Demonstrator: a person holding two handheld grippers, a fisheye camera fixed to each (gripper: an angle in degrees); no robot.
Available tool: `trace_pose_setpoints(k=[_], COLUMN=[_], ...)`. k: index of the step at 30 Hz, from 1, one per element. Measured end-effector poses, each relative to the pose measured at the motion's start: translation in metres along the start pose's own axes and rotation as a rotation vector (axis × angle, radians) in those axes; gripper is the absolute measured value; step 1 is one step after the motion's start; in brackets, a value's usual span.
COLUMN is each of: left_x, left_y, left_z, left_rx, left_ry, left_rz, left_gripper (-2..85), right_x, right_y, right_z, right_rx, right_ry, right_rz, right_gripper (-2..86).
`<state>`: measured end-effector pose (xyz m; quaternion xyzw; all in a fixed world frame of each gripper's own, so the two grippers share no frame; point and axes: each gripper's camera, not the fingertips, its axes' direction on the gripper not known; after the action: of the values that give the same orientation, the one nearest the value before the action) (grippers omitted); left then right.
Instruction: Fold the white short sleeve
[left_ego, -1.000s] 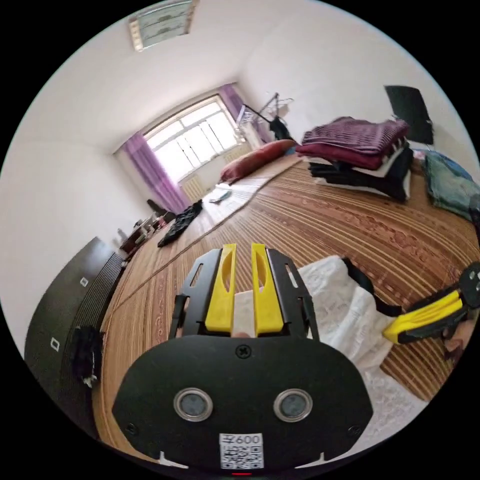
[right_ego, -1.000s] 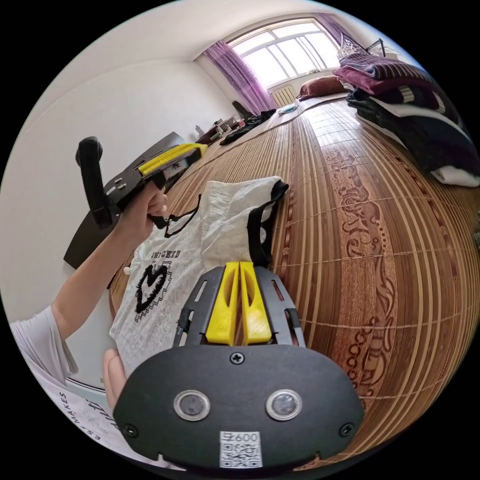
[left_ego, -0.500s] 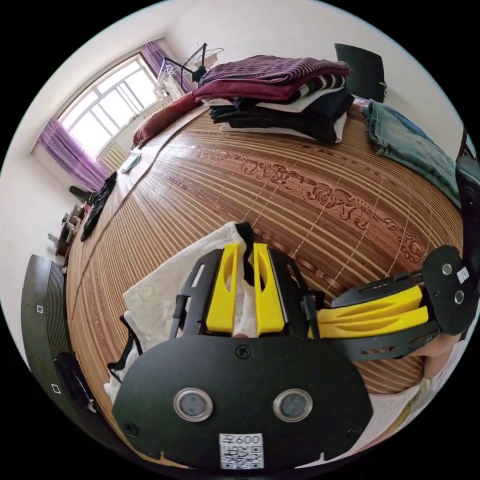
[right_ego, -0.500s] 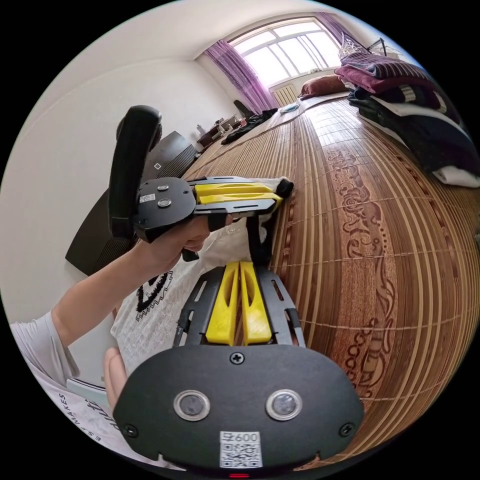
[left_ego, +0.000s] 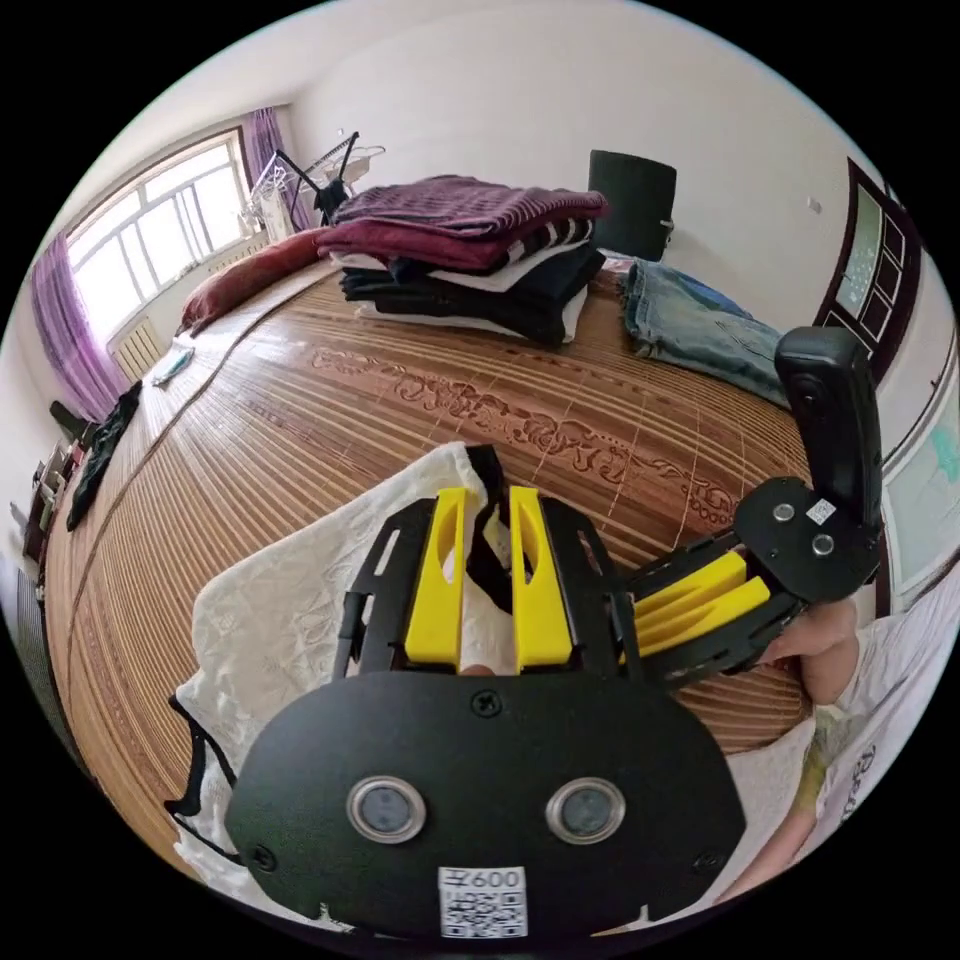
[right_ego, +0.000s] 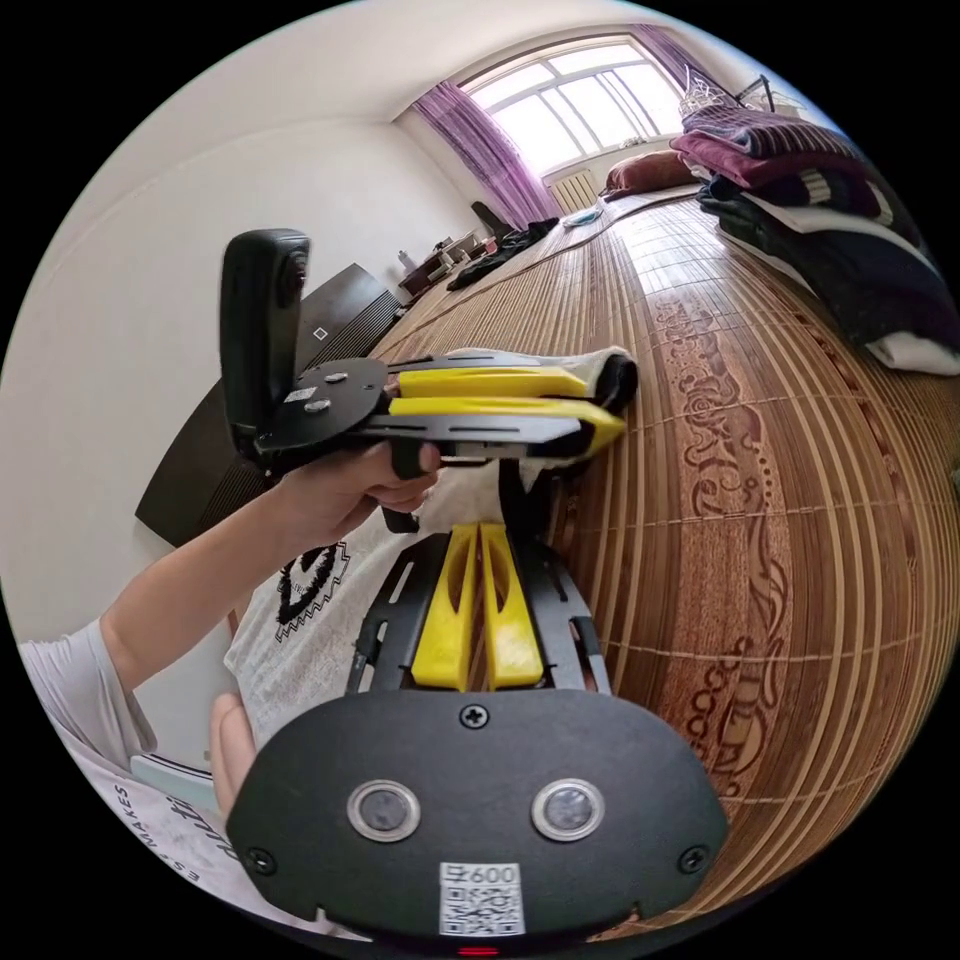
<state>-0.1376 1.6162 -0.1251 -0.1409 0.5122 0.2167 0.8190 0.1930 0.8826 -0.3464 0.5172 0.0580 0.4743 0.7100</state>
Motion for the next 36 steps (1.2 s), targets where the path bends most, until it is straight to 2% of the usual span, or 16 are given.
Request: trace_pose_setpoints(k=[5,7,9,10,12,13,15,17,21,24,26,29,36], left_x=[-0.013,0.006,0.041,0.046,0.043,0.039,0.017,0.028,0.049,0.033,0.017,0.001,0.022], left_y=[0.009,0.01,0.017,0.02,0.018,0.018,0.019,0.019,0.009,0.016,0.016,0.016,0.013], left_z=[-0.04,-0.061,-0.078,-0.078,-0.053,-0.04,0.029,0.031,0.046,0.036,0.029,0.024,0.021], left_rx=[0.185,0.217,0.252,0.259,0.134,0.079,-0.192,-0.101,-0.148,-0.088,-0.073,-0.065,-0.05], left_ry=[0.045,-0.052,-0.313,-0.386,-0.524,-0.515,-0.355,-0.378,-0.491,-0.404,-0.316,-0.229,-0.315], left_rz=[-0.087,-0.018,0.094,0.085,0.034,0.028,-0.043,0.008,0.111,0.056,0.005,-0.049,-0.002], left_gripper=[11.2,10.8,9.2,7.9,3.9,3.2,1.7,1.1,0.5,0.4,0.4,0.4,0.3], right_x=[-0.002,-0.005,-0.007,-0.008,-0.008,-0.009,-0.012,-0.02,-0.034,-0.037,-0.036,-0.042,-0.097], right_y=[0.006,0.008,0.01,0.011,0.013,0.014,0.015,0.016,0.018,0.027,0.023,0.027,0.035], right_z=[0.005,0.008,0.01,0.012,0.015,0.017,0.025,0.036,0.034,0.028,0.057,0.055,0.067], right_rx=[-0.001,-0.006,-0.008,-0.008,-0.004,-0.004,-0.029,-0.065,-0.045,0.096,-0.037,-0.033,-0.087], right_ry=[-0.008,0.001,0.005,0.001,-0.008,-0.016,-0.008,0.027,0.064,0.093,0.122,0.138,0.338], right_rz=[-0.002,-0.011,-0.014,-0.011,-0.006,-0.001,-0.005,-0.013,-0.053,-0.018,0.033,0.025,-0.173], right_gripper=[-0.8,-0.8,-0.8,-0.8,-0.8,-0.8,-0.8,-0.8,-0.8,-0.8,-0.8,-0.8,-0.9])
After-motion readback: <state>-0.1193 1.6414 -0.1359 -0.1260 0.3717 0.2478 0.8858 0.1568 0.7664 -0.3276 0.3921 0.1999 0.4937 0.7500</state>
